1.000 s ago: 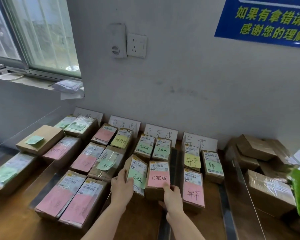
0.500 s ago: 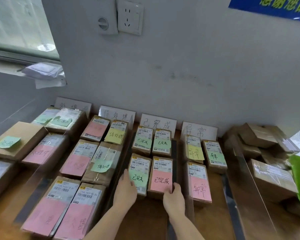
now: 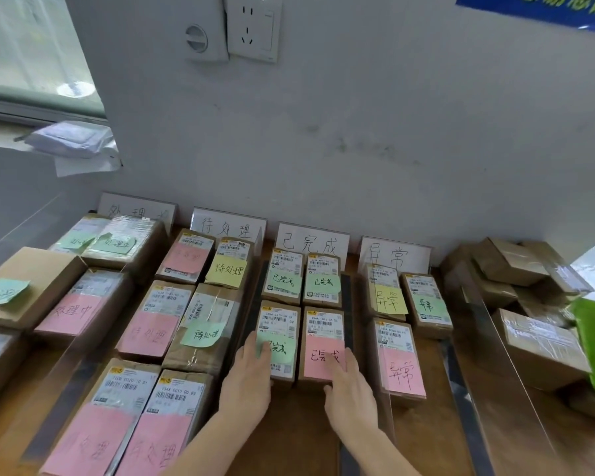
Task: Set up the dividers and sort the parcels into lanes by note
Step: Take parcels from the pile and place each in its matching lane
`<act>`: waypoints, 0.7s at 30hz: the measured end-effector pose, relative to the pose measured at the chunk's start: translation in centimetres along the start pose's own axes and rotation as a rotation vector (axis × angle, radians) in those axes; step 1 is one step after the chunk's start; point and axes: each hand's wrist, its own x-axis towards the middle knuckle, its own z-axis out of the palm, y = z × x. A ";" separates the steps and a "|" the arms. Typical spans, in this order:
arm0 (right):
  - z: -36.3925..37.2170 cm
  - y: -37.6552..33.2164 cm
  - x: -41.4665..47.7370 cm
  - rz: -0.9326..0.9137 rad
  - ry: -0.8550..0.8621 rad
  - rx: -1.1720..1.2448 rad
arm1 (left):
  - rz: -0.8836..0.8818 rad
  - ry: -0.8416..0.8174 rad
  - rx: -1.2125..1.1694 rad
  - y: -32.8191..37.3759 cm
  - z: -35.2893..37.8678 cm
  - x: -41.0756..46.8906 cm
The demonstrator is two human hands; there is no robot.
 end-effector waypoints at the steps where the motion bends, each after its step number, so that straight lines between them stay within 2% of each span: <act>1: 0.0 0.0 0.1 0.002 -0.001 -0.005 | 0.013 0.006 0.017 -0.1 -0.1 0.2; 11: -0.4 -0.5 0.3 -0.024 0.008 -0.026 | 0.102 0.009 0.100 -0.2 -0.6 0.8; 21: -7.4 -0.4 -1.1 -0.112 0.202 0.056 | 0.261 0.055 0.204 5.1 -5.2 2.2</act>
